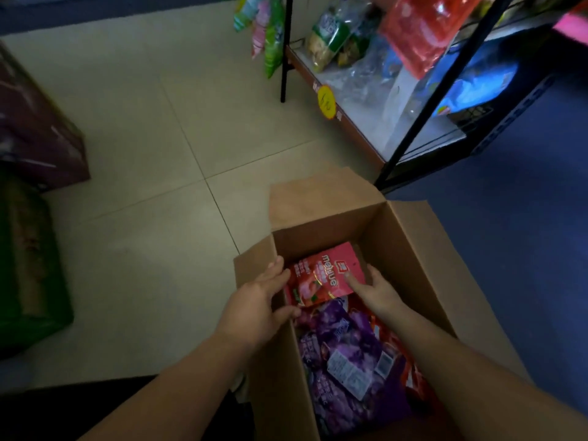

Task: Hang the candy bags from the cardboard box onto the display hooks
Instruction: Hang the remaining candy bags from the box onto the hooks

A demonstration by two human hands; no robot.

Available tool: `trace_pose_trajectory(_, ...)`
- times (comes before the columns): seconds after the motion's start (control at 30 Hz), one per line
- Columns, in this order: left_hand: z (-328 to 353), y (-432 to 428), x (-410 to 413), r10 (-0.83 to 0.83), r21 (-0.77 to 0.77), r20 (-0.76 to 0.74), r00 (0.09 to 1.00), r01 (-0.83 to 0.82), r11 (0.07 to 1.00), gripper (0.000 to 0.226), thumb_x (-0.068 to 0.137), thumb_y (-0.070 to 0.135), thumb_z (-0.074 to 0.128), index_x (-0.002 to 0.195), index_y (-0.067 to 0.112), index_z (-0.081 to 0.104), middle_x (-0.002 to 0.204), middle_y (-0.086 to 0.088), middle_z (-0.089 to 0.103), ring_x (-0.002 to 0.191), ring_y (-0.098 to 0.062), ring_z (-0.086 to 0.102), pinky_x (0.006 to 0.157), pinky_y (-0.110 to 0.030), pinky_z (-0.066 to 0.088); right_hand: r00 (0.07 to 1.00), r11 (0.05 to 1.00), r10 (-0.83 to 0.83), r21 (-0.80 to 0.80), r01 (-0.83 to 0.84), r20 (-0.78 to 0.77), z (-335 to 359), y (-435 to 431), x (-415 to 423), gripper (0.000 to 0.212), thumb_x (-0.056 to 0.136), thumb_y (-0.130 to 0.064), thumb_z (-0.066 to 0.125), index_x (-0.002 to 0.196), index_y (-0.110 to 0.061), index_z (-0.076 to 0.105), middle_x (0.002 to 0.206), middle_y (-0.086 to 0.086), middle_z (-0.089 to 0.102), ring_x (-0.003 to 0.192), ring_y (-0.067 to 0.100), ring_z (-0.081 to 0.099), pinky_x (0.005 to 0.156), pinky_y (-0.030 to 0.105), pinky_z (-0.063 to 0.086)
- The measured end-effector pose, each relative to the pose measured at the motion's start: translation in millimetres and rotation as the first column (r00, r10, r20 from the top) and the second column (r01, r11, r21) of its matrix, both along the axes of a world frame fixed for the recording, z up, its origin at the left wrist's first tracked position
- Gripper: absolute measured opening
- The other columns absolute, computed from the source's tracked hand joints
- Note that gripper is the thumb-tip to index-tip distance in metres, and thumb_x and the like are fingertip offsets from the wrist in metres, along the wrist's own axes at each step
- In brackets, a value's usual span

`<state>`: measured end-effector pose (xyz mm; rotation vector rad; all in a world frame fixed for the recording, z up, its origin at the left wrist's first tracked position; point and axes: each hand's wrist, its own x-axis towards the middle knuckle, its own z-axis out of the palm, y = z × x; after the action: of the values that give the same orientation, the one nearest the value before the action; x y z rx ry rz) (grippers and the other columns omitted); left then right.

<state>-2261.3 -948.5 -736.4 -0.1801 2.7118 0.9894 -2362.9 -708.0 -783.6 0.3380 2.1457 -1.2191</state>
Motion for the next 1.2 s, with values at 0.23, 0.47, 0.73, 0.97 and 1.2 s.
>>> trace_pose_trajectory(0.23,-8.8,-0.4,-0.3,0.027,0.034,-0.012,1.000,-0.026,0.999,0.085,0.081,0.046,0.080,0.153,0.032,0.038,0.158,0.025,0.016,0.150,0.003,0.021,0.125,-0.025,0.023,0.992,0.989,0.093,0.109,-0.103,0.086,-72.4,16.6,-9.7,0.057,0.105,-0.054,0.045,0.158,-0.035,0.038,0.161,0.007,0.044,0.144,0.029,0.045,0.121,0.041,0.034)
trace_pose_trajectory(0.47,-3.5,5.6,-1.1,0.064,0.054,0.000,0.998,-0.064,0.996,0.084,0.081,0.043,0.081,0.153,0.034,0.038,0.157,0.030,0.015,0.148,0.007,0.019,0.122,-0.018,0.018,0.968,0.967,-0.252,0.031,0.252,0.002,-78.9,13.1,-12.7,0.039,0.098,-0.031,0.069,0.129,-0.009,0.061,0.122,0.012,0.069,0.103,0.026,0.066,0.087,0.034,0.051)
trace_pose_trajectory(0.73,-4.8,7.4,-3.4,0.054,0.038,0.016,0.998,-0.054,0.998,0.082,0.081,0.044,0.081,0.152,0.033,0.041,0.159,0.026,0.018,0.149,0.006,0.020,0.125,-0.023,0.022,0.949,0.964,-0.267,0.055,0.261,0.165,-79.3,-0.5,-15.4,0.031,0.089,-0.012,0.079,0.118,-0.005,0.073,0.099,0.010,0.075,0.094,0.031,0.072,0.093,0.045,0.058)
trace_pose_trajectory(0.97,0.6,7.7,-5.4,0.009,-0.008,0.063,0.998,-0.008,1.000,0.080,0.084,0.041,0.080,0.153,0.030,0.041,0.161,0.022,0.015,0.152,0.001,0.019,0.125,-0.026,0.022,0.982,0.982,-0.189,0.010,0.189,0.009,-39.3,-4.1,3.2,0.032,0.084,0.002,0.079,0.110,-0.015,0.073,0.102,0.005,0.074,0.090,0.020,0.069,0.082,0.032,0.056)
trace_pose_trajectory(1.2,54.0,15.9,-20.8,-0.042,-0.170,0.268,0.963,0.090,0.981,0.088,0.088,0.047,0.073,0.160,0.031,0.025,0.164,0.005,0.034,0.147,-0.018,0.040,0.118,-0.035,0.039,0.963,0.993,0.116,0.038,-0.110,-0.244,73.2,8.3,17.8,0.023,0.078,-0.005,0.084,0.074,-0.025,0.074,0.072,-0.011,0.074,0.064,-0.008,0.065,0.067,0.019,0.049)
